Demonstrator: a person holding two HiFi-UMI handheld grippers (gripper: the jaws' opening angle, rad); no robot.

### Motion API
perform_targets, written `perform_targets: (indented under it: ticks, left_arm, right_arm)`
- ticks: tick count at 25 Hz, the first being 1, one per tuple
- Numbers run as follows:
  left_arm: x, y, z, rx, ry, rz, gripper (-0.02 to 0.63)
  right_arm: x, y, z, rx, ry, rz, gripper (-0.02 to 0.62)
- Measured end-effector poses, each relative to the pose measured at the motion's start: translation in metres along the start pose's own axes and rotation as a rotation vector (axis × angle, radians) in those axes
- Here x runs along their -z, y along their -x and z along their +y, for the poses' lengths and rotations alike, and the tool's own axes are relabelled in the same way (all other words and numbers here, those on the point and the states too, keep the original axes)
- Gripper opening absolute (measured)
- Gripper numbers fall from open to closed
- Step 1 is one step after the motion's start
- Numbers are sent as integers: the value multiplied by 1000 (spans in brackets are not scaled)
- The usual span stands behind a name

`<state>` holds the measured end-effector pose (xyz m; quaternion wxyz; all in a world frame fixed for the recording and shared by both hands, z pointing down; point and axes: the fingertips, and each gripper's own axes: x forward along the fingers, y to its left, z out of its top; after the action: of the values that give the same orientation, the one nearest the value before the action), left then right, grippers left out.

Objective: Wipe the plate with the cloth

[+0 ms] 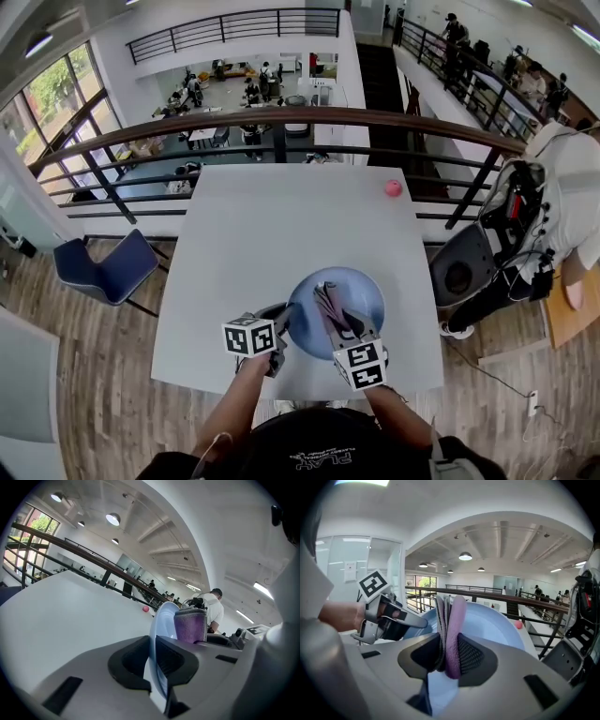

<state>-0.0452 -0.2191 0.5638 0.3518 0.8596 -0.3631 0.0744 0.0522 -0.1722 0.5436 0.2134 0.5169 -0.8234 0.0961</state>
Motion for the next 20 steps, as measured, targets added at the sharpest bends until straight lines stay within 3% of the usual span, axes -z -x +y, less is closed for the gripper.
perform_targets:
  ticks: [7, 20]
  left_arm:
    - [-10, 8, -2, -5, 15, -46, 37]
    - [-15, 14, 1, -32, 11, -74, 37]
  right_arm:
    - [2, -16, 54, -119, 49, 16, 112]
    - [1, -24, 38, -88, 95, 16, 112]
